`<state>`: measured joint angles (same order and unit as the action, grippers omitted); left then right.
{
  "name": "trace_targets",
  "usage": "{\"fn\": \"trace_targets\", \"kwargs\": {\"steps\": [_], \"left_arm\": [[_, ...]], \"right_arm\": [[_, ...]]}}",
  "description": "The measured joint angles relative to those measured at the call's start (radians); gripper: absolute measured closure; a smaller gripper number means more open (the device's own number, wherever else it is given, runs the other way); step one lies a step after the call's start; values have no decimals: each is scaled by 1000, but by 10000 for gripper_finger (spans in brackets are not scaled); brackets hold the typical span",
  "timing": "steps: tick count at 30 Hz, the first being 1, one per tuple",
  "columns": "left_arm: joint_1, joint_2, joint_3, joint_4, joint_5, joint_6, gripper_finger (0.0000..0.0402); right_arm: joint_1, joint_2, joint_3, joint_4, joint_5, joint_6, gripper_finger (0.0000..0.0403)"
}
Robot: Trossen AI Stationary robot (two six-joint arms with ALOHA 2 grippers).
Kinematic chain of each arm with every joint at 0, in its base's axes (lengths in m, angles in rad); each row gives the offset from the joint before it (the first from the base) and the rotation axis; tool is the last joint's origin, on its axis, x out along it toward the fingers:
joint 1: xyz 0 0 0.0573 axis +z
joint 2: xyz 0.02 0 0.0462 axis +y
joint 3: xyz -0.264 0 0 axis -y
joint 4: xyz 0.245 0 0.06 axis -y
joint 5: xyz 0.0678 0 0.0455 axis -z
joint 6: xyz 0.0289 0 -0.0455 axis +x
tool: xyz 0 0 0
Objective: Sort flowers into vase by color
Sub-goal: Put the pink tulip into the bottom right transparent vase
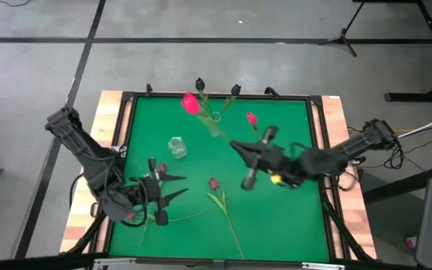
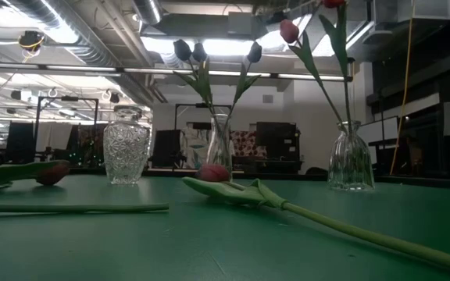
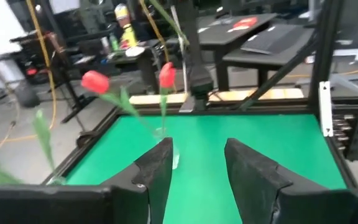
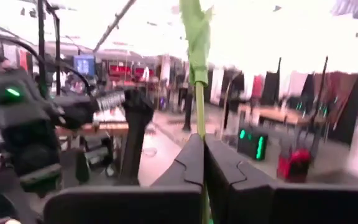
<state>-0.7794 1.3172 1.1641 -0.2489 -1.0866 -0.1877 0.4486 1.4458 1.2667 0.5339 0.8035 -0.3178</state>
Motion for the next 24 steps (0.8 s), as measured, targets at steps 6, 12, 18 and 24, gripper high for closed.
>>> {"fn": "trace_targets", "kwargs": {"steps": [6,12,18,24], "left_arm": [[13,5,0,83,29,52,256],[55,5,0,367,278,258,256],[199,15,0,551,648,308,256],[342,119,0,635,769,253,256]], "right_arm": [[117,-96,-122,249,93,-224,403],[149,-201,-402,587,-42,-185,403],[147,-196,-550,749,-141,-59,403],[163,-143,-551,749,-199,28,403]]}}
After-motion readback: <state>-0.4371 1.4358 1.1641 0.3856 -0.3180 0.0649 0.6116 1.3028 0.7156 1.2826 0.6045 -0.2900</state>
